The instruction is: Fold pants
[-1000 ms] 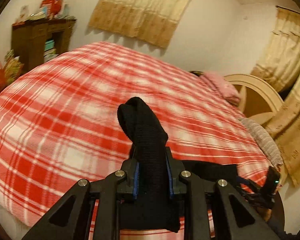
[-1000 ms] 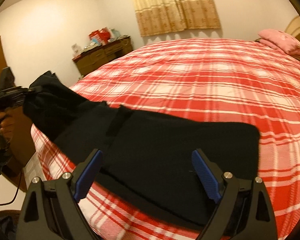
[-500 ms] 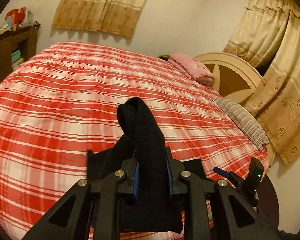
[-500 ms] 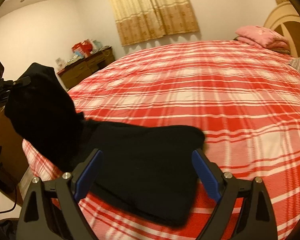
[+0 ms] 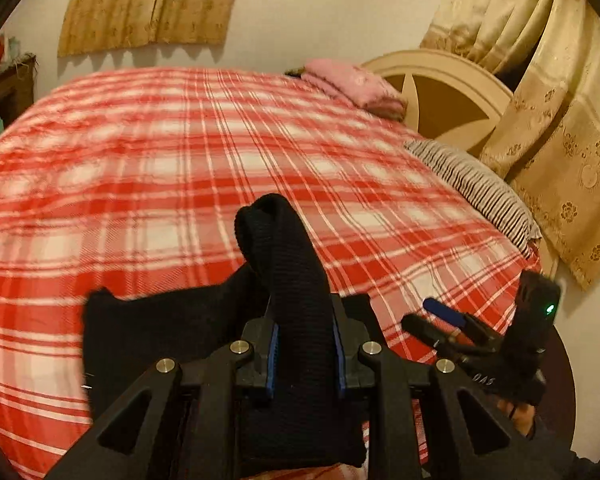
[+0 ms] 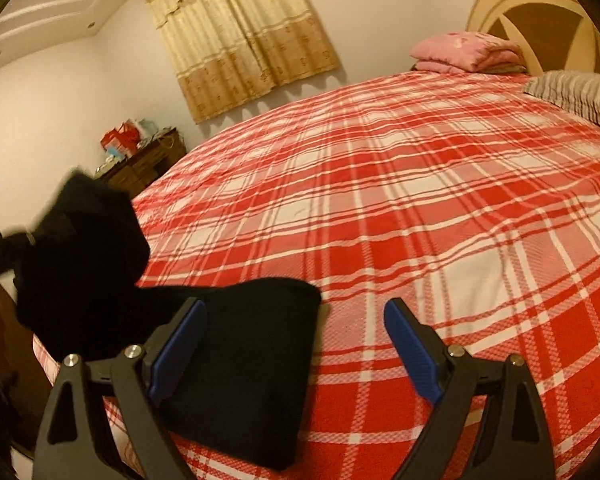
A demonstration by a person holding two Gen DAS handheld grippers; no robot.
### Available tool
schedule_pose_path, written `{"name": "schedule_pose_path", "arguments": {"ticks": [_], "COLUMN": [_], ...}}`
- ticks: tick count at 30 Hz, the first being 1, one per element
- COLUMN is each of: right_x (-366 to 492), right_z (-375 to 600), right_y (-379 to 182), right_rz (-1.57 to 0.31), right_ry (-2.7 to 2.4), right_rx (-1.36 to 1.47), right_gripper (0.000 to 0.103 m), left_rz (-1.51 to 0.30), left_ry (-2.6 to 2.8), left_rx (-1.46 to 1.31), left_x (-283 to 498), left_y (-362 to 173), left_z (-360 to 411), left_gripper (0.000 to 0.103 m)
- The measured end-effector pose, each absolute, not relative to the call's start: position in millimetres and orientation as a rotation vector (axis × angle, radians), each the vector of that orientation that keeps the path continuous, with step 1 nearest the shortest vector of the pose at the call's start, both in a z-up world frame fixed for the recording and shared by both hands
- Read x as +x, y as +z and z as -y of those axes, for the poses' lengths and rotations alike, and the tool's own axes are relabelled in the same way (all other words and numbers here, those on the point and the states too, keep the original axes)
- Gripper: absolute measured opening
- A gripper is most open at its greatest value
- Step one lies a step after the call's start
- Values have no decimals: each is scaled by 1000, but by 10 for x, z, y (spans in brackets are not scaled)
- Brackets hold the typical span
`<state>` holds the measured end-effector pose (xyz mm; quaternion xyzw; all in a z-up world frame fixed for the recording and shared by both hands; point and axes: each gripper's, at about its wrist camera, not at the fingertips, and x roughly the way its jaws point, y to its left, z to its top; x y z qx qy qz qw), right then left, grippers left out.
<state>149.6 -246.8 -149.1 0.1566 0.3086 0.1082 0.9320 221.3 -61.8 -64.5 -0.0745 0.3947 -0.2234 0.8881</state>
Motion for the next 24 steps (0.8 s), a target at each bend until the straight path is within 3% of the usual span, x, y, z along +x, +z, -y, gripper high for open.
{"name": "schedule_pose_path", "arguments": {"ticks": [6,11,16,18,20,24], "right_x": [1535,1552,1532,1518,1502,1511], "right_z": [2624,2744,2824,2851,2859,2793], "right_y": [-1548,-1600,-1578,-1563,-1539,-1483], "right_rz": [-643,-655,-642,-636,-637,-645], "right_ry": [190,172,157,152,164,264], "right_rx": [392,451,477,485,504,543], "right_gripper": [93,93,93,93,93,93], "left_rz": [-829,-858,-799,-764,-725,-660], "left_ry": [-442,-458,-523,-518,-454,-344], "left_rx": [-65,-21,16,15,20,-39], "left_x": [2235,2161,1908,1825,1772,1687], "left_y": [-942,-1140,-1055,-1007,-975,-916], "left_z": [1022,1263,1330,1221,1053,509], "left_gripper": [23,32,34,43,62,64]}}
